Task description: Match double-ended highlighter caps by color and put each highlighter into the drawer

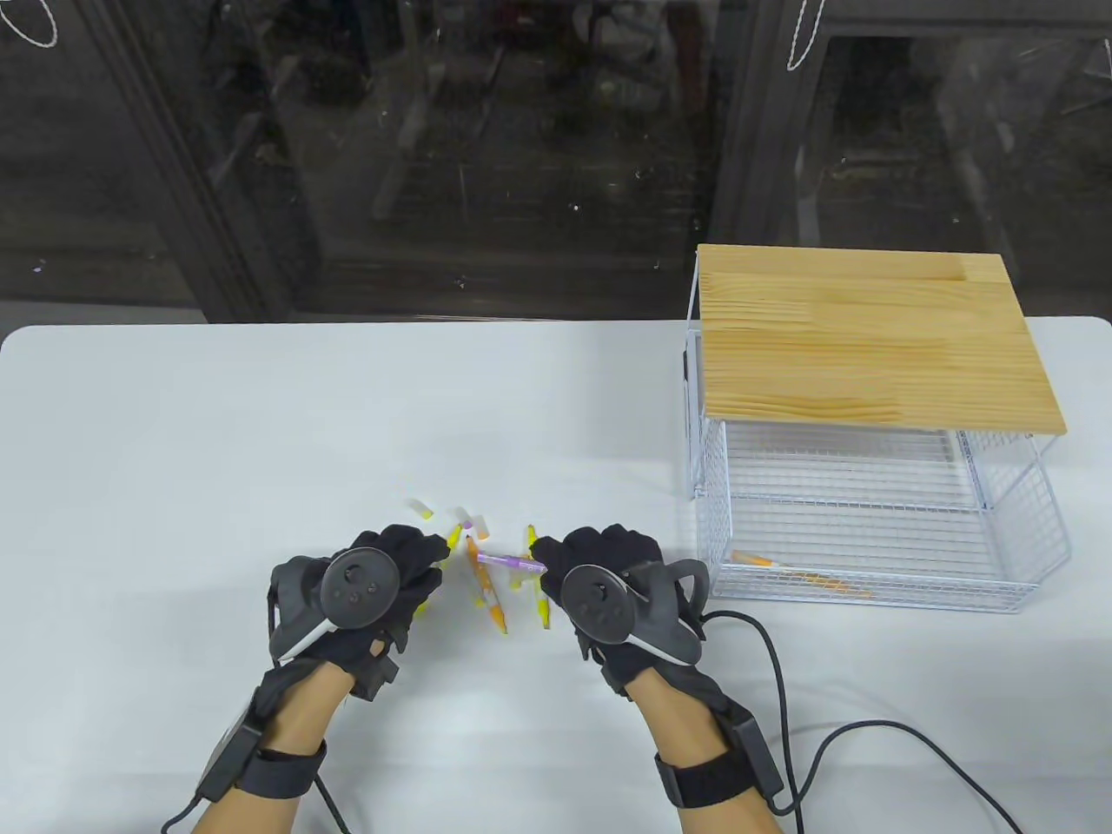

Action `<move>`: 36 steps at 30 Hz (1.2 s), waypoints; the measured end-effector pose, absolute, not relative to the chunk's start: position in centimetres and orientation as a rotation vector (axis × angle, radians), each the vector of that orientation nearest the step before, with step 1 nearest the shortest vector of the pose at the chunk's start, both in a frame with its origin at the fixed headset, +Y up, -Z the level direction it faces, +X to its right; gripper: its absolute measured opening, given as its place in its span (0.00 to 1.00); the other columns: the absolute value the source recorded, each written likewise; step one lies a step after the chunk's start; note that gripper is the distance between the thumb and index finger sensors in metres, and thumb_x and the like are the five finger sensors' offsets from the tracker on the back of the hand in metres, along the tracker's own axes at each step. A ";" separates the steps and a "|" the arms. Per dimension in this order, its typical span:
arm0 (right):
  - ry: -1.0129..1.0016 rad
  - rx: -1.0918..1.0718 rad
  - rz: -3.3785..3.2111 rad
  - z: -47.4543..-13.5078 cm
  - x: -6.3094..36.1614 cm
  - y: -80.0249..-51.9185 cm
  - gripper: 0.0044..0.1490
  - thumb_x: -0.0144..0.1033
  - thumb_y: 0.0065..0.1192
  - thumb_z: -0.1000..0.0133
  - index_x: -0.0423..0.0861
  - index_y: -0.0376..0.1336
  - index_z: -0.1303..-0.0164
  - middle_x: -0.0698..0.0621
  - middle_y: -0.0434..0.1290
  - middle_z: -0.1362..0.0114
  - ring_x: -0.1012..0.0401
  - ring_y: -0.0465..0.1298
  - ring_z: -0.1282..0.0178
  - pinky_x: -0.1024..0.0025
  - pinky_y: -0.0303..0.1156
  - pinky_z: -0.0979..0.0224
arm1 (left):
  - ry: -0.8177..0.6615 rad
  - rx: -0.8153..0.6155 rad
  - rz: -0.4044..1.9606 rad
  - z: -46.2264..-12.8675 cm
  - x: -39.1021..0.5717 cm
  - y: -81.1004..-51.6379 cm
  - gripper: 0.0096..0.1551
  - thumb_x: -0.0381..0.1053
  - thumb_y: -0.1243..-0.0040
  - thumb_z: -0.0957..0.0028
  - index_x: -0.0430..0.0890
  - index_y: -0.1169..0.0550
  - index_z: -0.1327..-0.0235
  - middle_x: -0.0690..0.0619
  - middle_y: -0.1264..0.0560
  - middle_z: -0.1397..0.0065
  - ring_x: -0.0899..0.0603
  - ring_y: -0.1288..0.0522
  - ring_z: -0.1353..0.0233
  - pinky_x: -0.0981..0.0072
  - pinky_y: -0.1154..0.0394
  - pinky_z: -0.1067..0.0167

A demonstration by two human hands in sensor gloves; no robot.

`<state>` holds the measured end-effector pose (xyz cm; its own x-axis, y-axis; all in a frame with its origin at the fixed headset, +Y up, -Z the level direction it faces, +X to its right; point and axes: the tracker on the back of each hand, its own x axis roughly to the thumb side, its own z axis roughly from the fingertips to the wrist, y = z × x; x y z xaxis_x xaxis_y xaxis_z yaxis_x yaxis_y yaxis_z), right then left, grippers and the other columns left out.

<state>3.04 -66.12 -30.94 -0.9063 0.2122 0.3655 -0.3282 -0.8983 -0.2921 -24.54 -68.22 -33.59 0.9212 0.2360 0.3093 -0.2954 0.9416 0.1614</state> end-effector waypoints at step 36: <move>-0.716 -0.252 2.785 -30.2 19.6 -62.4 0.28 0.40 0.73 0.52 0.64 0.71 0.39 0.57 0.78 0.31 0.46 0.72 0.31 0.36 0.63 0.30 | -0.172 0.214 0.282 -34.4 -27.3 -68.0 0.24 0.55 0.31 0.59 0.55 0.11 0.49 0.51 0.15 0.39 0.38 0.15 0.48 0.43 0.19 0.55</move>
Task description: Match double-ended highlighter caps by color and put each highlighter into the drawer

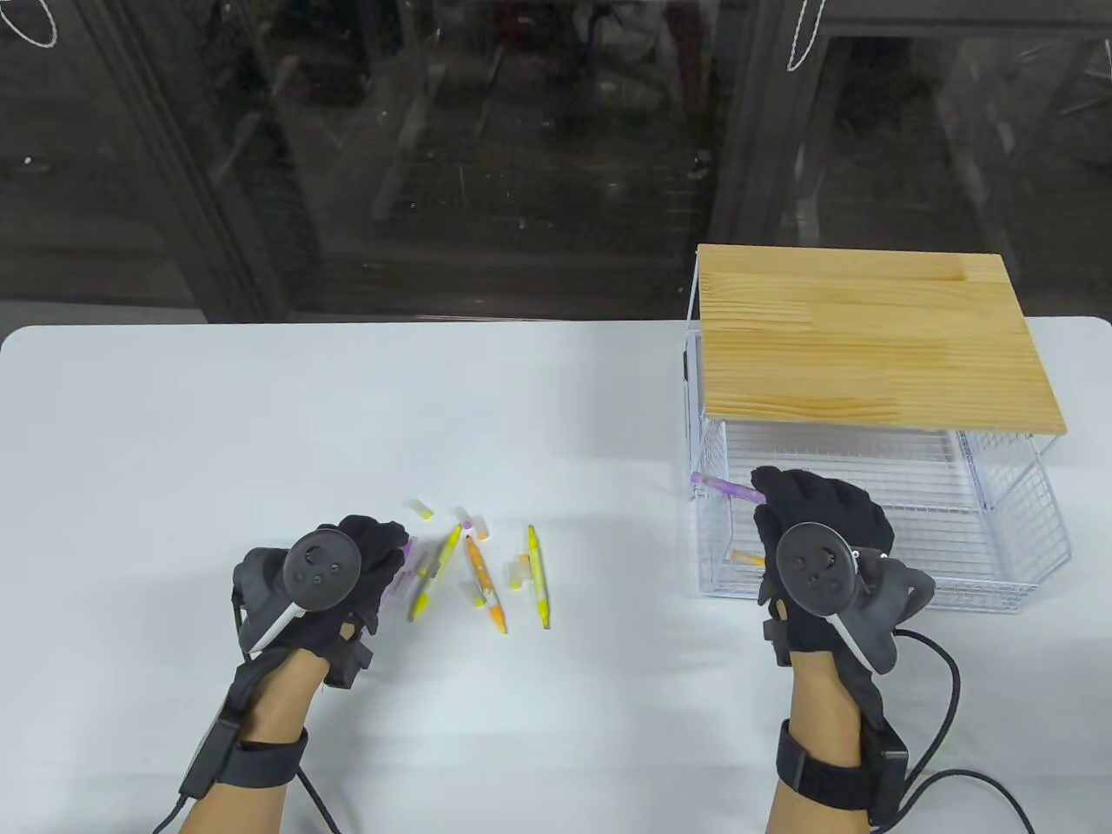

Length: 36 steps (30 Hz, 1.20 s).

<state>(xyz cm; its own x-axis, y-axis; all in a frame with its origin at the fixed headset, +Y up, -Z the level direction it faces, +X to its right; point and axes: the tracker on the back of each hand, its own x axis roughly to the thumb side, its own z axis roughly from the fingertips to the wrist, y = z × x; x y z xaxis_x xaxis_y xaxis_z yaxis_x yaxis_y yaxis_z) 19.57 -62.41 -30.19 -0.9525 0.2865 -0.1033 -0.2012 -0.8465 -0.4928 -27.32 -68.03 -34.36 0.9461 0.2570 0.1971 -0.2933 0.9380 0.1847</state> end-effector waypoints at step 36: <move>-0.667 -0.261 2.821 -31.3 18.2 -63.9 0.28 0.44 0.74 0.50 0.57 0.73 0.38 0.55 0.79 0.30 0.44 0.70 0.27 0.36 0.63 0.29 | -0.156 0.207 0.307 -34.4 -27.9 -67.8 0.24 0.55 0.31 0.59 0.55 0.11 0.49 0.51 0.15 0.39 0.37 0.15 0.48 0.43 0.19 0.55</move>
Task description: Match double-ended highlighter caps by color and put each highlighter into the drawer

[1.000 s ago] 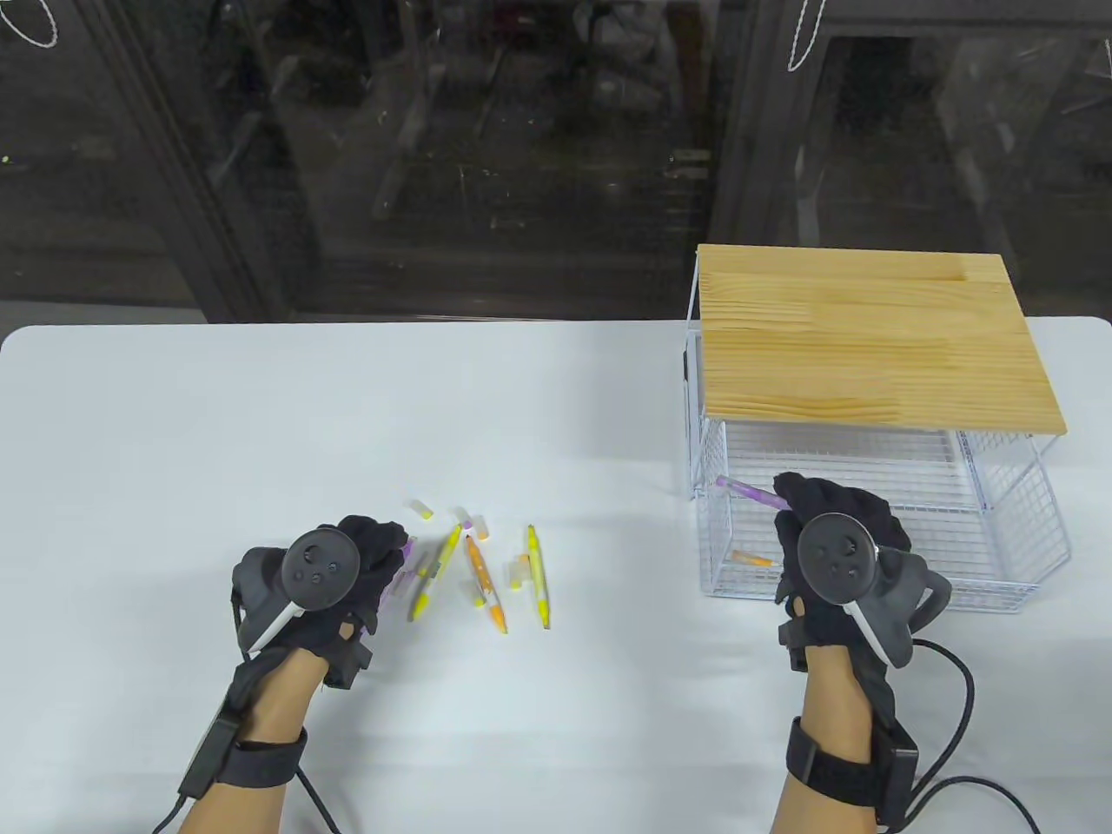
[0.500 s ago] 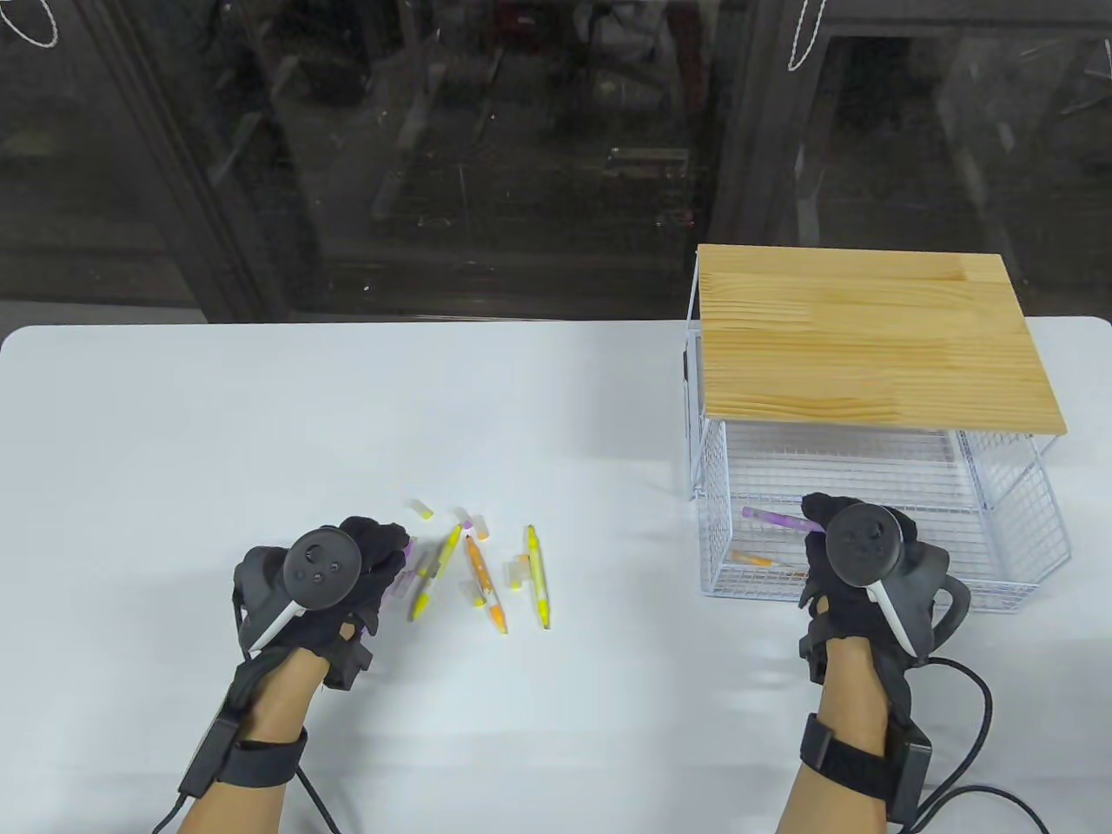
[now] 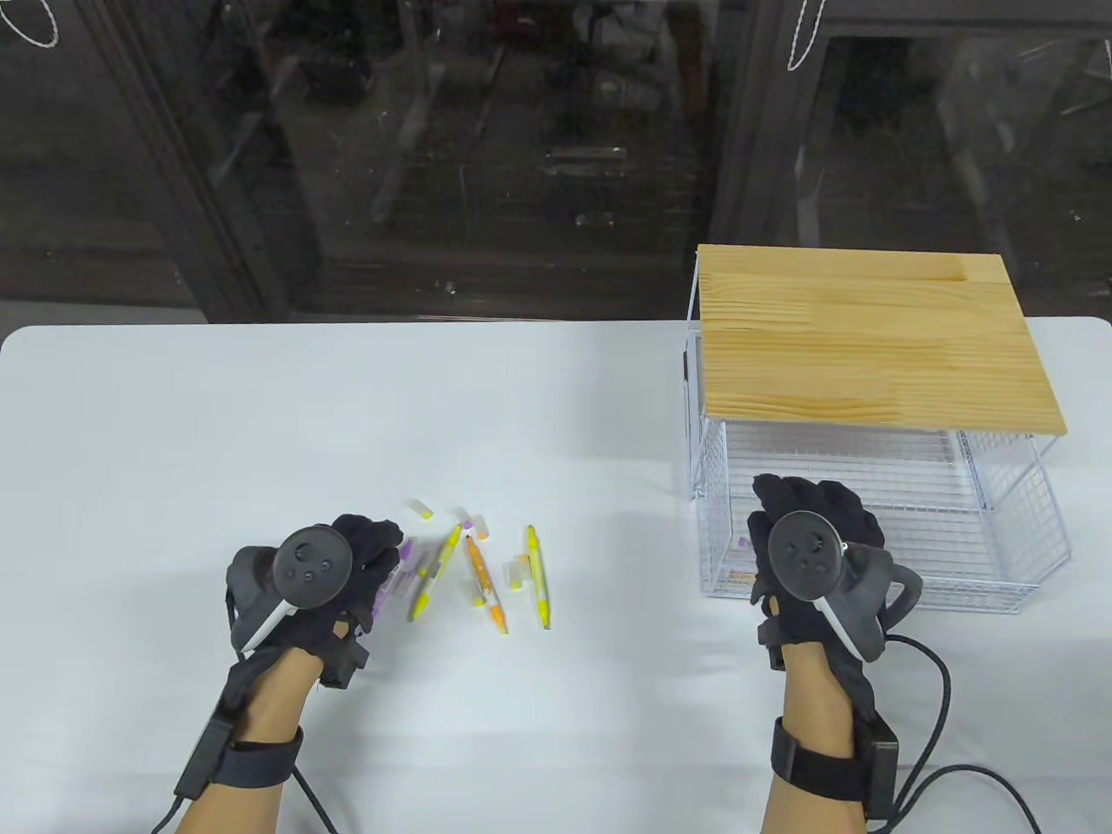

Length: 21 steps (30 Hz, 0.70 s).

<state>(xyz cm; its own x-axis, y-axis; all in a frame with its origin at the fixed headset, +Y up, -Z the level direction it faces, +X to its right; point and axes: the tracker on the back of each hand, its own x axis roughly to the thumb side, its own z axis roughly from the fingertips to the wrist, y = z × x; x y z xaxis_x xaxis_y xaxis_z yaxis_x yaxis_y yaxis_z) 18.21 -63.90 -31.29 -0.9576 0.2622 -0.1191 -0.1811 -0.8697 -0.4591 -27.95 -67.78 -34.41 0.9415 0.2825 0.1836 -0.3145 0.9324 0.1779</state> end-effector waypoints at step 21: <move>-0.725 0.093 2.780 -29.7 10.9 -62.2 0.27 0.51 0.67 0.48 0.52 0.76 0.41 0.49 0.84 0.41 0.49 0.82 0.49 0.50 0.75 0.41 | -0.145 0.197 0.312 -34.4 -28.4 -67.6 0.24 0.55 0.32 0.59 0.55 0.11 0.49 0.51 0.15 0.39 0.37 0.15 0.48 0.43 0.19 0.55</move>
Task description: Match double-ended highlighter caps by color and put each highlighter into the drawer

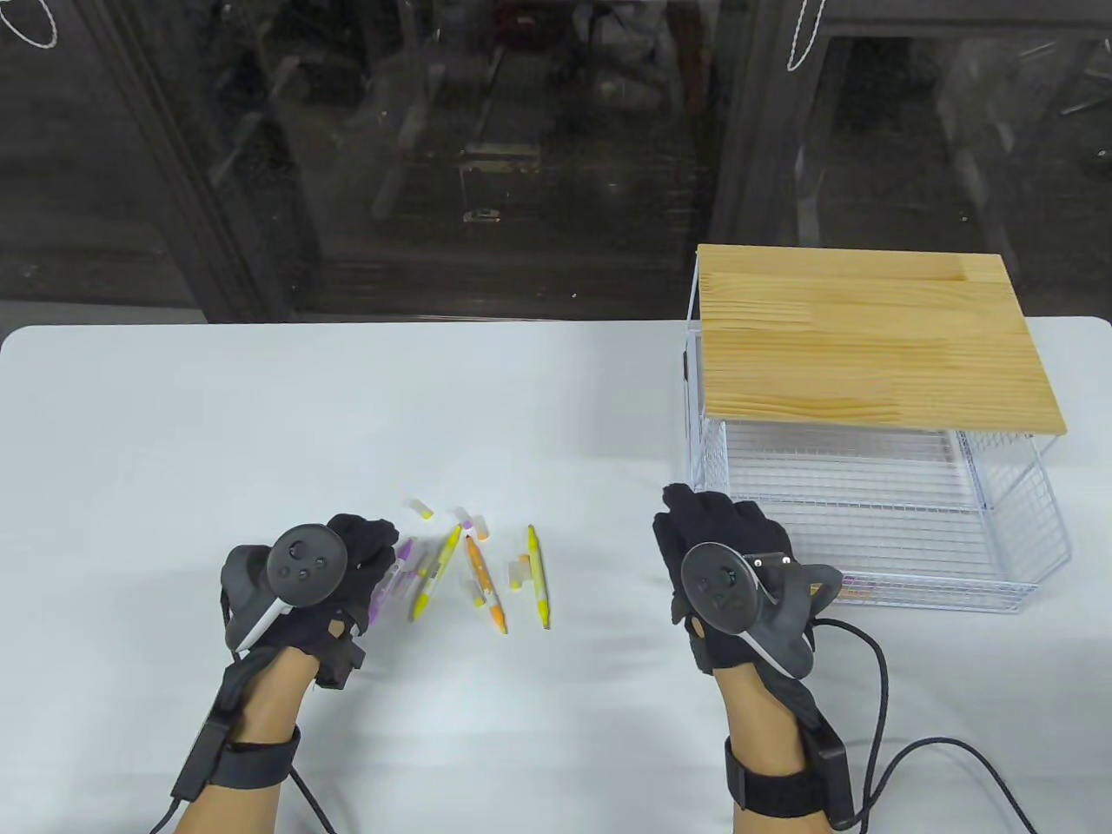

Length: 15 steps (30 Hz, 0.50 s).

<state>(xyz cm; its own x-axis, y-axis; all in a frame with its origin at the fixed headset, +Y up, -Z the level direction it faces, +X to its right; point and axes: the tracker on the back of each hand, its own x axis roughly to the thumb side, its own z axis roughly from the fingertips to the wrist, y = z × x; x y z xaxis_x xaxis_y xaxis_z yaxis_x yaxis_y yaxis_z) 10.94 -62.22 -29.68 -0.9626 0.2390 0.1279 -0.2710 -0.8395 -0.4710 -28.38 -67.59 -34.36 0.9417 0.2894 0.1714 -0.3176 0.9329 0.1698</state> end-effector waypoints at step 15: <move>-0.398 0.278 2.878 -32.3 6.1 -67.7 0.28 0.52 0.65 0.48 0.52 0.76 0.41 0.49 0.84 0.41 0.49 0.84 0.51 0.51 0.78 0.46 | -0.136 0.189 0.310 -34.4 -28.6 -67.5 0.24 0.55 0.32 0.59 0.55 0.11 0.49 0.51 0.15 0.39 0.37 0.15 0.48 0.43 0.19 0.55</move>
<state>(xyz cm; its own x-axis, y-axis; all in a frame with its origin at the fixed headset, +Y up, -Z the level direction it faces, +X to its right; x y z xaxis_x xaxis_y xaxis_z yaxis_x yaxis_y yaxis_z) 6.13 -67.73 -32.30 -0.9572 0.1927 0.2160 -0.2441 -0.9385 -0.2442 -28.55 -67.50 -34.37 0.9434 0.2900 0.1611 -0.3152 0.9349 0.1632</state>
